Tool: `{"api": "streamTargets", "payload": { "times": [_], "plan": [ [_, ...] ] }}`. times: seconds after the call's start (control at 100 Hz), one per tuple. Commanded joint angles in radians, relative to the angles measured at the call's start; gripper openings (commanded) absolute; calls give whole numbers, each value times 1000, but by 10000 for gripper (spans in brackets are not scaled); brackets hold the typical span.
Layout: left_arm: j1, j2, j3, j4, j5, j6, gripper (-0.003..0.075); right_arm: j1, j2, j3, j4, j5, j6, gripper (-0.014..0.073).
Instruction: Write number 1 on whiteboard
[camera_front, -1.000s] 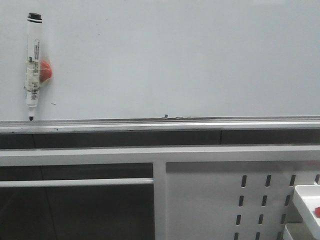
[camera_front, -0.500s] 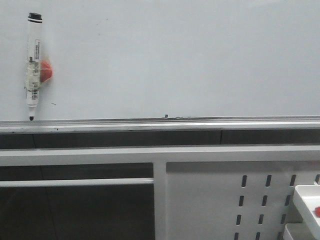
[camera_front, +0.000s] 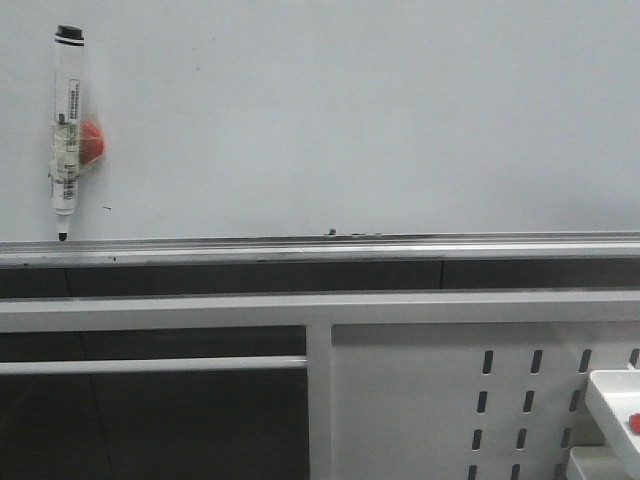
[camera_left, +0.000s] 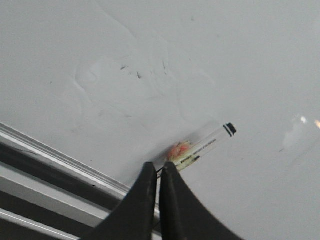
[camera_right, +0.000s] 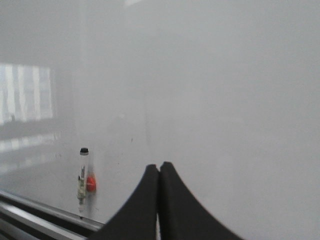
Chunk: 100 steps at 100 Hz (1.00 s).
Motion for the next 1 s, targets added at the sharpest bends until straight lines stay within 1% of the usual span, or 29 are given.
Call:
{"api": "streamTargets", "payload": {
  "times": [0.0,0.06,0.12,0.17,0.18,0.19,0.24,0.26,0.3,0.37,0.44,0.49,0.51,0.54,0.57,0.6,0.63,0.66,0.7,0.73,0.78,0.85,0.93,0.99],
  "plan": [
    [-1,-19,35,-110,-64,-9,-20,-5,-19,14,245,-2,45,-55],
    [-1,-19,22,-114,-54,-6,-20,-5,-19,11,313,-6,45,-55],
    [-6,-18,-8,-72,-19,36,-19,-5,-19,-14,316,12,45,-55],
    [-11,-5,-60,15,45,97,-19,-5,-12,-56,307,96,43,-55],
    [-11,-2,-68,27,54,104,-19,-5,-9,-71,295,148,43,-55],
    [-11,2,-75,38,63,110,-19,-5,-6,-80,288,167,40,-55],
    [-11,33,-143,119,130,142,-16,-4,14,-141,215,288,35,-55],
    [-11,51,-160,153,158,150,-11,-4,26,-169,179,362,35,-55],
    [-11,97,-216,218,208,162,8,-4,58,-223,115,439,33,-55],
    [-11,191,-306,311,274,201,81,-4,129,-307,23,534,33,-52],
    [-11,295,-385,341,319,250,203,-4,207,-378,-27,573,31,-23],
    [-11,369,-426,340,330,262,313,-4,257,-415,-46,568,25,32],
    [-11,398,-440,340,332,262,337,-4,278,-428,-56,563,21,51],
    [-11,436,-456,338,333,262,387,-4,303,-444,-70,556,14,104],
    [-11,479,-472,335,337,262,411,-4,332,-460,-85,552,3,150],
    [-11,511,-478,332,337,268,418,-4,352,-469,-92,546,-15,200],
    [-11,539,-483,330,337,282,414,-4,369,-475,-94,544,-32,262],
    [-11,563,-483,327,332,304,407,-4,385,-477,-103,545,-37,304],
    [-11,594,-481,322,327,351,398,-4,403,-477,-112,545,-37,350],
    [-11,611,-481,319,322,379,396,-4,410,-477,-112,545,-37,367],
    [-11,632,-475,293,305,419,397,-4,421,-477,-112,547,-37,371],
    [-24,645,-456,225,236,456,397,-4,423,-477,-114,537,-37,371],
    [-66,650,-426,145,125,516,397,-4,423,-477,-114,526,-37,371],
    [-108,652,-400,126,64,550,396,-4,423,-477,-120,522,-39,371]
  ]
}}
